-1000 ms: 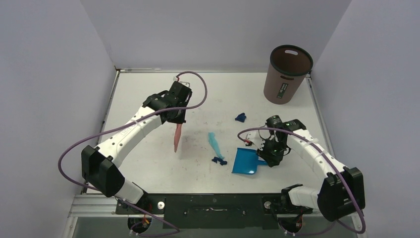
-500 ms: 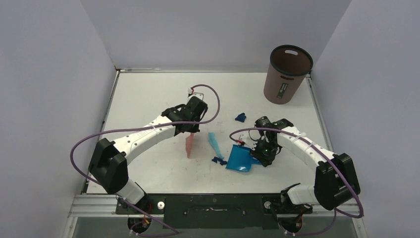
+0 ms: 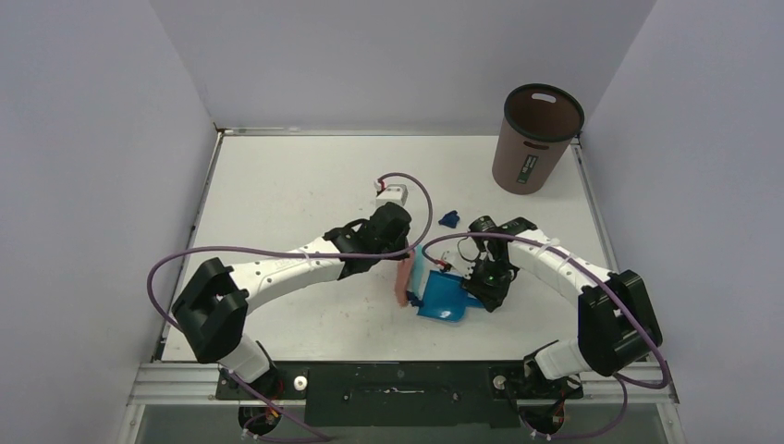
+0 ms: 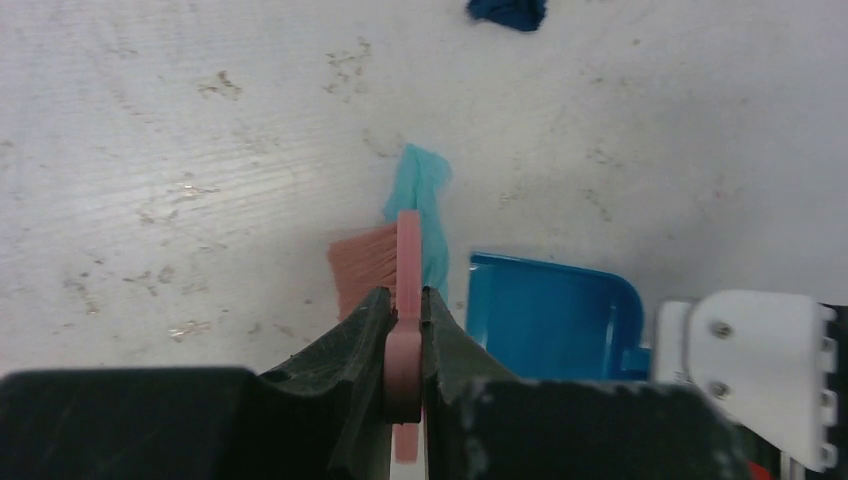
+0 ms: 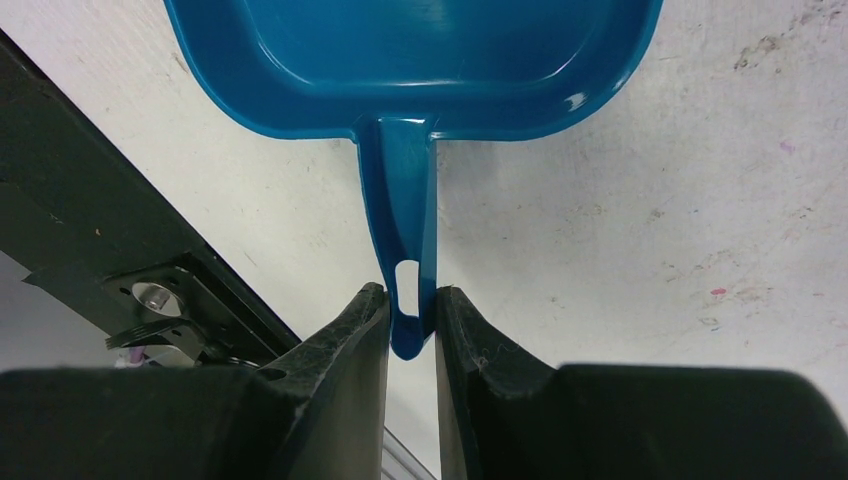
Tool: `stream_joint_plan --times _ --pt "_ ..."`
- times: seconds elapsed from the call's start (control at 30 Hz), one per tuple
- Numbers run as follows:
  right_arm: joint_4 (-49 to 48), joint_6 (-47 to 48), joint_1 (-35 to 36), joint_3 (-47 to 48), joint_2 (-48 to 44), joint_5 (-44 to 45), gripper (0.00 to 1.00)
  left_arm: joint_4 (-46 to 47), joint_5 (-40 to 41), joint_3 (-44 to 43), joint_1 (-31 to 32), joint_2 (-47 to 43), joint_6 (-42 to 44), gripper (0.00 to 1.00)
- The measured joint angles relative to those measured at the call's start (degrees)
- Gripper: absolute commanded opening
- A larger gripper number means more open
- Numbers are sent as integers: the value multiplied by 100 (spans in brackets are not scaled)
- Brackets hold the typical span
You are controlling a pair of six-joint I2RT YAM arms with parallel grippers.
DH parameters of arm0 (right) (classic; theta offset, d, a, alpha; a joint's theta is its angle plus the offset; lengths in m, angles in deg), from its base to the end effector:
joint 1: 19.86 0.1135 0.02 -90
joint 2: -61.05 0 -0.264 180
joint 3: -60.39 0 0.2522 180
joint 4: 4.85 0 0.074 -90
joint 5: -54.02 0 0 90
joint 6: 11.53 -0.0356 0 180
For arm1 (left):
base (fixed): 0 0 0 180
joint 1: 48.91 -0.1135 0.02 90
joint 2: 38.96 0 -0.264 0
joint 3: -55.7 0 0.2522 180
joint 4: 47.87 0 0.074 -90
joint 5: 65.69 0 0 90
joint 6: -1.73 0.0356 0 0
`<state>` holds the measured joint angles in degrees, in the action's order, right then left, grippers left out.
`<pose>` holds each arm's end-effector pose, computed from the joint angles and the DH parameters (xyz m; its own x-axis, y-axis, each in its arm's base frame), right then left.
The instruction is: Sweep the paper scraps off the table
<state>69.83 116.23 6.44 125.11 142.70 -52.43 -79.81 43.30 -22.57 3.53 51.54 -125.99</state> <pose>0.1927 0.1065 0.1932 -0.4526 -0.8788 -0.1511 -0.8791 0.4113 0.2410 0.2201 -0.2672 0.2490 -0.7075 -0.0289 -0.7061 0.2205 0.9402 -0.2595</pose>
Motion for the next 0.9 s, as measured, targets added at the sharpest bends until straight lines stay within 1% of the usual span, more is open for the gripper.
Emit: stream_joint_plan --times 0.2,0.37,0.5,0.67,0.8,0.9 --pt "-17 -98 0 39 92 -15 5 409 -439 52 306 -92 -654 0" --pt "57 -116 -20 138 98 -13 5 358 -647 50 380 -201 -988 0" --pt "133 -15 -271 304 76 -20 5 76 -785 -101 415 -330 -1117 0" --pt "409 387 -1025 472 -157 48 5 -385 -678 -573 424 -535 -922 0" --pt "658 708 -1434 461 -363 205 5 -610 -367 -962 348 -737 -468 0" --pt "778 903 -1679 369 -490 297 5 -669 -271 -1307 122 -680 11 0"
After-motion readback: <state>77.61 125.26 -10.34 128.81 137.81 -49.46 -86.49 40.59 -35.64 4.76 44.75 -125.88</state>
